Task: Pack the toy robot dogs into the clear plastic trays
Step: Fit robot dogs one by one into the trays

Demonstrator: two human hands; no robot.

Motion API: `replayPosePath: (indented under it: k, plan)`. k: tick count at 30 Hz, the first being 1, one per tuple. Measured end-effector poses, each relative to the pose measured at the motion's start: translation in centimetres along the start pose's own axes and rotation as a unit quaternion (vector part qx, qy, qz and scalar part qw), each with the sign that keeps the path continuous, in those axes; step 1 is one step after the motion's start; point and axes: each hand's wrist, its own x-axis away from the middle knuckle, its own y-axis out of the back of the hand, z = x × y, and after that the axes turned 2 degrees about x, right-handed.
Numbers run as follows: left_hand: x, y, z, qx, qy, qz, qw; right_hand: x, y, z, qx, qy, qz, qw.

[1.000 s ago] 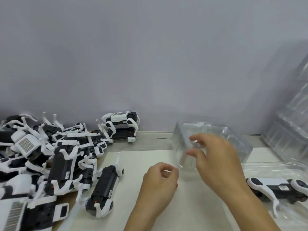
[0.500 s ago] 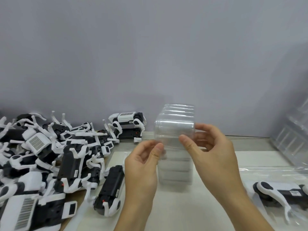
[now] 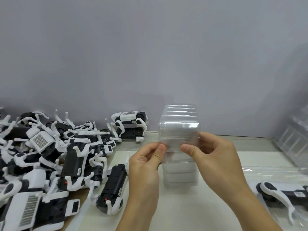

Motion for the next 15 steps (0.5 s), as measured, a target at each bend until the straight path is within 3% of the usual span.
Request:
replayPosePath:
  k: [11,15]
  plan:
    - [-0.04,-0.08,-0.27,0.132,0.082,0.025,0.988,-0.01,0.82,0.29,-0.039,-0.009,0.051,0.998]
    - [0.08,-0.06,-0.27,0.119,0.074,0.027,0.990,0.00,1.01,0.29,-0.048,-0.005,0.061,0.997]
